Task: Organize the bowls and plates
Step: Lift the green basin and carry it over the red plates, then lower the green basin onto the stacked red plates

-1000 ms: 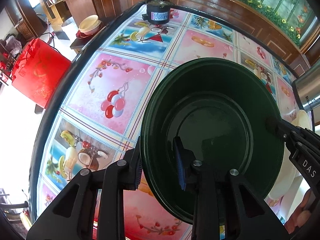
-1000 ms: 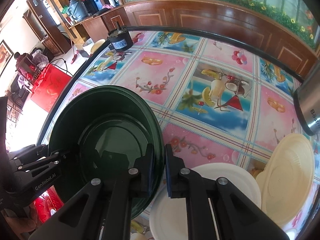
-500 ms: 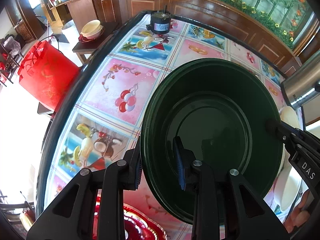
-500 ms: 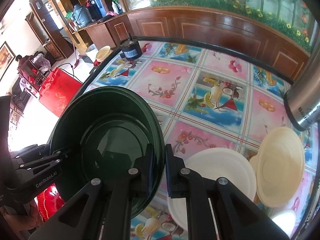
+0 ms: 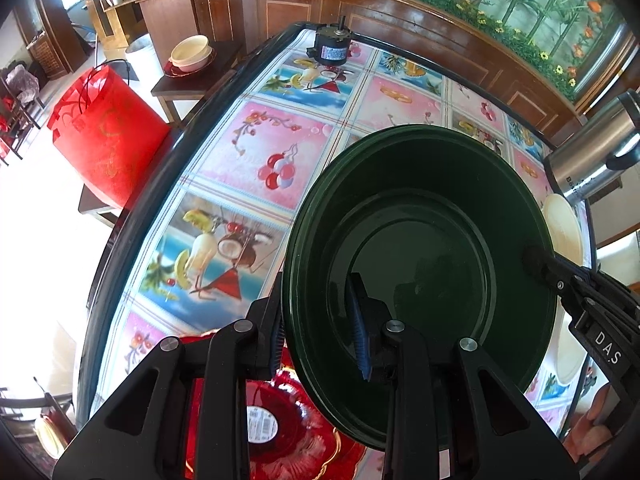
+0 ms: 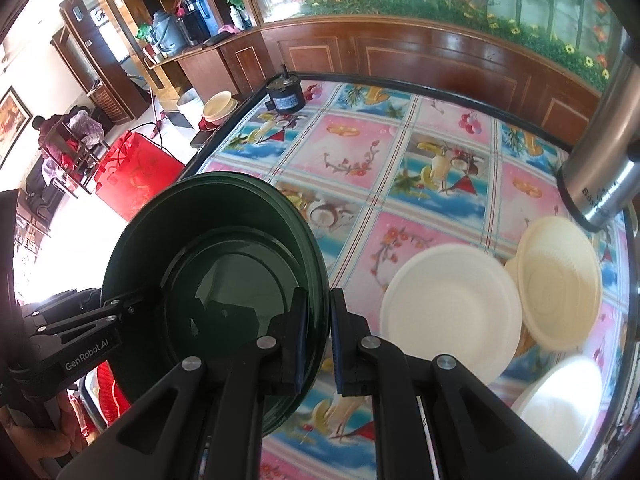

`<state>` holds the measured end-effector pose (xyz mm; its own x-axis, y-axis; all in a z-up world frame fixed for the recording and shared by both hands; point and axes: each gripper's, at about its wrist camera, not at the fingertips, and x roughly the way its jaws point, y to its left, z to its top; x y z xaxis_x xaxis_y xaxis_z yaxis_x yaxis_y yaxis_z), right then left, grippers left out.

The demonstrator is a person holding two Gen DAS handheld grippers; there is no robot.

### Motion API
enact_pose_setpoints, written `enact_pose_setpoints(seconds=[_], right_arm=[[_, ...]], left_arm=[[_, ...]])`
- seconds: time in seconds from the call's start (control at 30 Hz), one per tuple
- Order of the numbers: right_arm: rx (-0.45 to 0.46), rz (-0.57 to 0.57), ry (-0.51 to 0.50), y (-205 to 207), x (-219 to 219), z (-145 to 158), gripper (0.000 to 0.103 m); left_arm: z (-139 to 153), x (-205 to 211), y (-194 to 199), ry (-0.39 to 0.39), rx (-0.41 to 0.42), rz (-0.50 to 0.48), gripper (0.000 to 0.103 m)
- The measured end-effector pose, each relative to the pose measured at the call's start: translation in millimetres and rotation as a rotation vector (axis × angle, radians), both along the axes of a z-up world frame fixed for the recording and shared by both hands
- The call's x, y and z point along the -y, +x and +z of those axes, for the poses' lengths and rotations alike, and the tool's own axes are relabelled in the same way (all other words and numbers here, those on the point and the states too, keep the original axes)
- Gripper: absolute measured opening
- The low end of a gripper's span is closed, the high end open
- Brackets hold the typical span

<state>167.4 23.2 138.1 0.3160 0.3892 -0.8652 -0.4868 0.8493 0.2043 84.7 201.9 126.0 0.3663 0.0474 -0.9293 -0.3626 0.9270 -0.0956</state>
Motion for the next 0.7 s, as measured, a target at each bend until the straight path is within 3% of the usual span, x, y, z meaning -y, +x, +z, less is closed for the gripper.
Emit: enact_pose_setpoints(seconds=[0.7], right_arm=[[0.006, 0.025, 0.045, -73, -19, 14, 0.013]], left_arm=[[16, -32, -73, 0.036, 0.031, 0.008, 0.028]])
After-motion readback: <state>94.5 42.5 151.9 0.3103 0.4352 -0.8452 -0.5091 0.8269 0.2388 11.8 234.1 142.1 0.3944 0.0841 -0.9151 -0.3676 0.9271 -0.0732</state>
